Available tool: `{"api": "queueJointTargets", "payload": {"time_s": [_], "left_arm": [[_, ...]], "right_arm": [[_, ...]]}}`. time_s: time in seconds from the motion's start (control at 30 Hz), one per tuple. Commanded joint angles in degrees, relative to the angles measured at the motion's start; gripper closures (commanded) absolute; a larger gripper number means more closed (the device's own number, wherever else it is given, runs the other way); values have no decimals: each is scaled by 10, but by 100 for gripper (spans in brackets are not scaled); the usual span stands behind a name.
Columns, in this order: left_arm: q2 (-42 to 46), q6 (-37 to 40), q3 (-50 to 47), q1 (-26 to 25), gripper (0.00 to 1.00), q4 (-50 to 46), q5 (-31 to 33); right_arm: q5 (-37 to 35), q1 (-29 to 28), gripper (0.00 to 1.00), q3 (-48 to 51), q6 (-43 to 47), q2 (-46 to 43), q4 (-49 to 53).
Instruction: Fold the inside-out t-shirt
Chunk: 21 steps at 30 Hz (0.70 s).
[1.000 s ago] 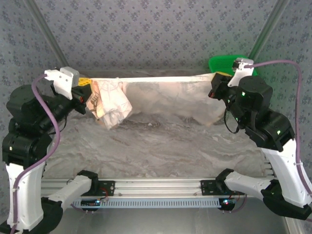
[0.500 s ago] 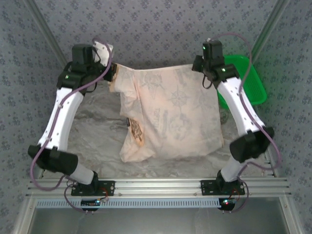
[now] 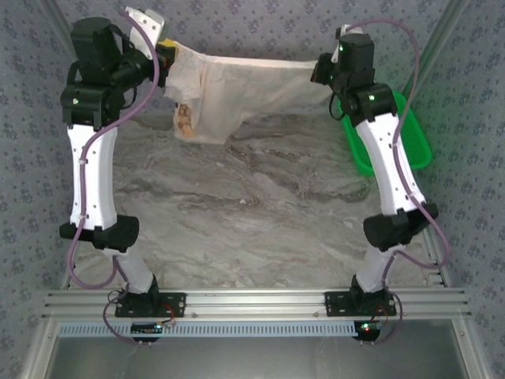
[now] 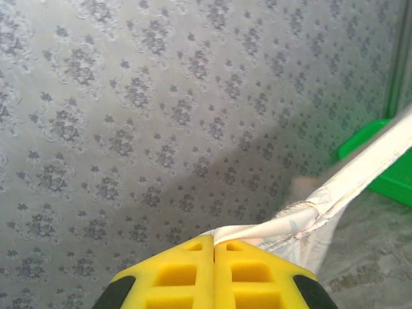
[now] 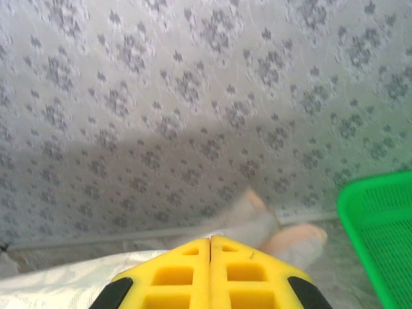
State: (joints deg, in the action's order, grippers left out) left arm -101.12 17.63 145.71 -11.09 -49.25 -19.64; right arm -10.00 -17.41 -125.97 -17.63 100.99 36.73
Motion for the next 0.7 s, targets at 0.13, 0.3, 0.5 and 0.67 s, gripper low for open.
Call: {"api": "queueJointTargets", "payload": {"time_s": [0.13, 0.3, 0.5, 0.67], "left_arm": [[203, 121, -426, -107, 100, 14, 30], [343, 23, -856, -214, 35, 158, -8], [358, -181, -928, -250, 16, 163, 40], [312, -329, -873, -144, 13, 148, 58]], "right_arm": [[-48, -65, 100, 405, -45, -197, -112], [-71, -148, 86, 756, -199, -284, -172], [-73, -191, 49, 894, -292, -304, -133], [-14, -108, 43, 778, -201, -239, -85]]}}
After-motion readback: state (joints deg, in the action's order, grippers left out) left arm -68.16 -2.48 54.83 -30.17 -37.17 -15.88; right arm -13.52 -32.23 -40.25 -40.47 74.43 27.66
